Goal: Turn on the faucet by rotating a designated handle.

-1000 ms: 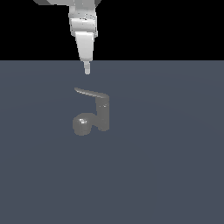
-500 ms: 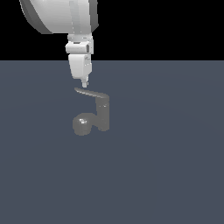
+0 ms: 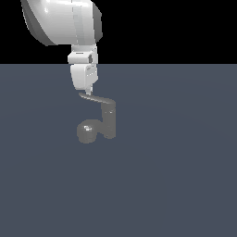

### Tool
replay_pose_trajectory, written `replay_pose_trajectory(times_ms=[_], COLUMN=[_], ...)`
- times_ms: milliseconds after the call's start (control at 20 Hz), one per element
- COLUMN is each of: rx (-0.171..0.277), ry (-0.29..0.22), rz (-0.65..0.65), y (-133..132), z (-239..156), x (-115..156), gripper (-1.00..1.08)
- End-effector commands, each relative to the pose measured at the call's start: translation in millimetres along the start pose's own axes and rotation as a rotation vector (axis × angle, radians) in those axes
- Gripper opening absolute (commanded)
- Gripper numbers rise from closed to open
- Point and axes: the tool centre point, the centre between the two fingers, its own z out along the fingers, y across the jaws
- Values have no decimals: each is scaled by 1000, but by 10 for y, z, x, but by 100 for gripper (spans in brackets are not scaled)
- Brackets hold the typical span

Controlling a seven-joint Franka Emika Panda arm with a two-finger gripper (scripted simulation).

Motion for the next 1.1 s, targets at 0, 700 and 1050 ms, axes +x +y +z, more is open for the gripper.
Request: replay_pose_trajectory(times_ms=[0, 700, 1050], rx=[1, 1, 1], ry=[0, 0, 0], rz=[3, 2, 2], y=[-5, 349, 567], z=[3, 5, 4], x=[0, -66, -103], gripper=[-100, -100, -100])
